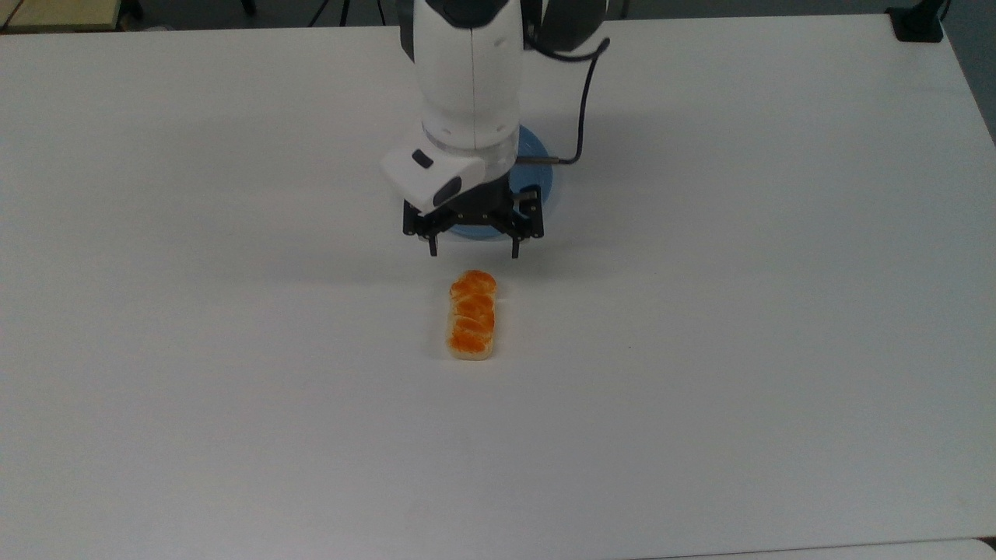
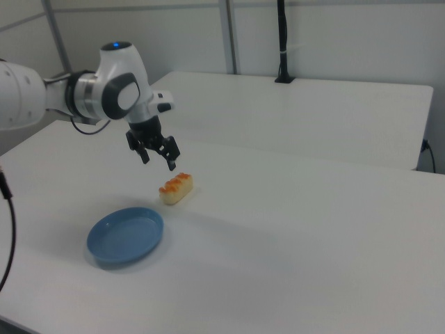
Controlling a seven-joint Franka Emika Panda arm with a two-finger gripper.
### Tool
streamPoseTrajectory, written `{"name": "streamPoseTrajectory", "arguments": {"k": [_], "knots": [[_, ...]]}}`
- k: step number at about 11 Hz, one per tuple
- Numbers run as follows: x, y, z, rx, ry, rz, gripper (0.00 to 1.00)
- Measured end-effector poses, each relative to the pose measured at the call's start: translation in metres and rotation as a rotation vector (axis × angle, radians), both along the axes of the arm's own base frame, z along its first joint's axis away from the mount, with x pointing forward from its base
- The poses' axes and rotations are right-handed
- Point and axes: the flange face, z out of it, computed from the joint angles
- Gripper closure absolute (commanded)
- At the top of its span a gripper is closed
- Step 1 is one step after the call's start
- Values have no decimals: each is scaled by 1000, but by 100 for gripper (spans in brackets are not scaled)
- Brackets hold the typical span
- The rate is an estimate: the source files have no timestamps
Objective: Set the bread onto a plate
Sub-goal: 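Lower the open gripper over the bread roll, then close the gripper on the bread roll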
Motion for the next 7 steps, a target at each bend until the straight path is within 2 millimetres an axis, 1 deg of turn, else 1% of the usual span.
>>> {"name": "streamPoseTrajectory", "arguments": {"k": [2, 3, 4, 7], "knots": [[24, 6, -33, 4, -31, -37, 0], [32, 7, -46, 5, -47, -40, 0], [37, 8, -58, 5, -61, -42, 4], [42, 8, -86, -41, -74, -11, 33]]}}
